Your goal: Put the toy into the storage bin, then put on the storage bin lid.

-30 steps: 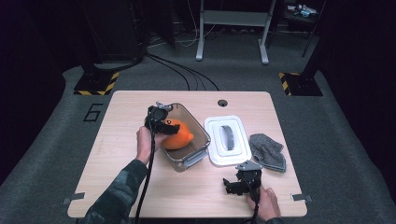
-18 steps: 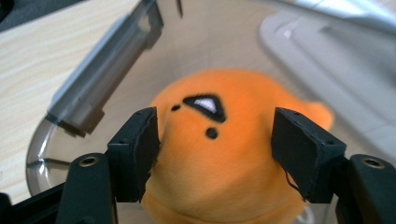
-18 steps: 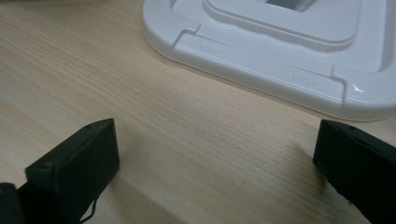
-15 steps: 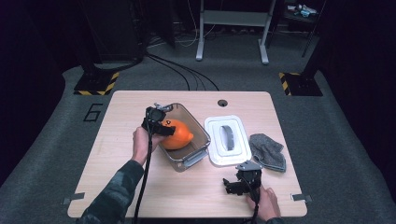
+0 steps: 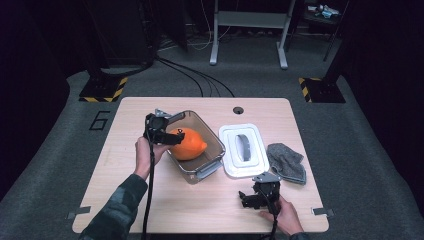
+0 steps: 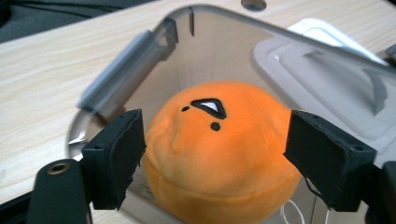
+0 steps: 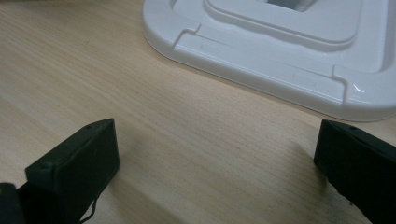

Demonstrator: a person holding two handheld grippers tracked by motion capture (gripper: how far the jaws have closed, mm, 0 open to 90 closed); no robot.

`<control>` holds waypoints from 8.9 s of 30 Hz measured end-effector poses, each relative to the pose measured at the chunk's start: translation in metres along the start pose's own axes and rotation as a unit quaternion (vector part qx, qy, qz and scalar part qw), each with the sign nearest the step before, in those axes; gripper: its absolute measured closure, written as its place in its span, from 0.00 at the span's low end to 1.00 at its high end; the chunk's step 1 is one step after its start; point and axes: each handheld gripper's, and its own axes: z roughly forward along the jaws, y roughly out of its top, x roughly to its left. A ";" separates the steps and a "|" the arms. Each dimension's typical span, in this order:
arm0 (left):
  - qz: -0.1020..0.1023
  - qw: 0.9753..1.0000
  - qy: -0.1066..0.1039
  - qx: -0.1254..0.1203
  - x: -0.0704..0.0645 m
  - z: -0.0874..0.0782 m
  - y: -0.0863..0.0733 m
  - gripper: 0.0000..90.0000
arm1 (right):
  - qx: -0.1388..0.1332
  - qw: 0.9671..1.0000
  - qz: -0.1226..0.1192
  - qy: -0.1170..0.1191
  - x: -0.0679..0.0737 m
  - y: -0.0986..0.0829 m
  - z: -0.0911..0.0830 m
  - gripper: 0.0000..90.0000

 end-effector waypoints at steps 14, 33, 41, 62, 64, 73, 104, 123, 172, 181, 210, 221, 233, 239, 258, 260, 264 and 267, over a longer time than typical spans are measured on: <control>-0.028 0.999 0.002 -0.045 0.019 -0.039 -0.026 0.15 | 0.001 1.000 -0.002 -0.002 0.000 0.000 0.000 0.00; -0.072 0.995 0.040 -0.053 0.053 -0.048 -0.087 0.12 | 0.005 1.000 -0.019 0.015 -0.003 -0.001 -0.002 0.00; -0.085 0.994 0.061 -0.032 0.062 -0.032 -0.126 0.12 | 0.013 1.000 -0.008 0.005 -0.003 0.003 -0.001 0.00; -0.090 0.991 0.096 0.008 0.070 0.003 -0.185 0.12 | -0.011 1.000 0.015 0.005 -0.013 0.043 -0.016 0.00; -0.087 0.991 0.101 0.002 0.070 0.004 -0.186 0.12 | -0.012 1.000 0.015 0.006 -0.014 0.045 -0.015 0.00; -0.079 0.991 0.106 -0.004 0.070 0.005 -0.188 0.12 | -0.011 1.000 0.027 0.004 -0.023 0.062 -0.009 0.00; -0.050 0.995 0.090 -0.005 0.066 0.008 -0.186 0.12 | 0.024 0.997 0.070 -0.023 -0.052 0.117 0.049 0.24; -0.055 0.995 0.086 -0.006 0.066 0.011 -0.183 0.12 | 0.056 0.993 0.100 -0.038 -0.053 0.129 0.073 0.66; -0.057 0.995 0.088 -0.005 0.066 0.011 -0.183 0.12 | -0.024 0.991 0.115 -0.064 -0.074 0.171 0.001 0.74; -0.056 0.995 0.086 -0.002 0.066 0.011 -0.182 0.12 | -0.030 0.991 0.115 -0.067 -0.078 0.181 -0.015 0.74; -0.057 0.995 0.088 -0.002 0.066 0.011 -0.182 0.12 | -0.050 0.993 0.092 -0.054 -0.066 0.213 -0.048 0.74; -0.057 0.994 0.088 -0.002 0.066 0.011 -0.182 0.12 | -0.052 0.995 0.081 -0.040 -0.053 0.222 -0.051 0.74; -0.058 0.994 0.088 -0.002 0.066 0.011 -0.182 0.12 | -0.050 0.996 0.072 -0.018 -0.032 0.231 -0.050 0.74; -0.057 0.995 0.087 -0.001 0.066 0.011 -0.182 0.12 | -0.051 0.997 0.062 -0.005 -0.022 0.235 -0.049 0.74; -0.055 0.995 0.087 0.001 0.066 0.011 -0.182 0.12 | -0.046 0.997 0.043 0.036 0.021 0.249 -0.042 0.74; -0.055 0.995 0.087 0.000 0.066 0.011 -0.182 0.12 | -0.042 0.998 0.035 0.041 0.024 0.249 -0.039 0.74; -0.058 0.995 0.086 0.000 0.066 0.011 -0.182 0.12 | -0.038 0.997 0.040 0.047 0.033 0.250 -0.035 0.74; -0.057 0.995 0.086 0.000 0.066 0.011 -0.182 0.12 | -0.033 0.997 0.039 0.051 0.039 0.251 -0.032 0.74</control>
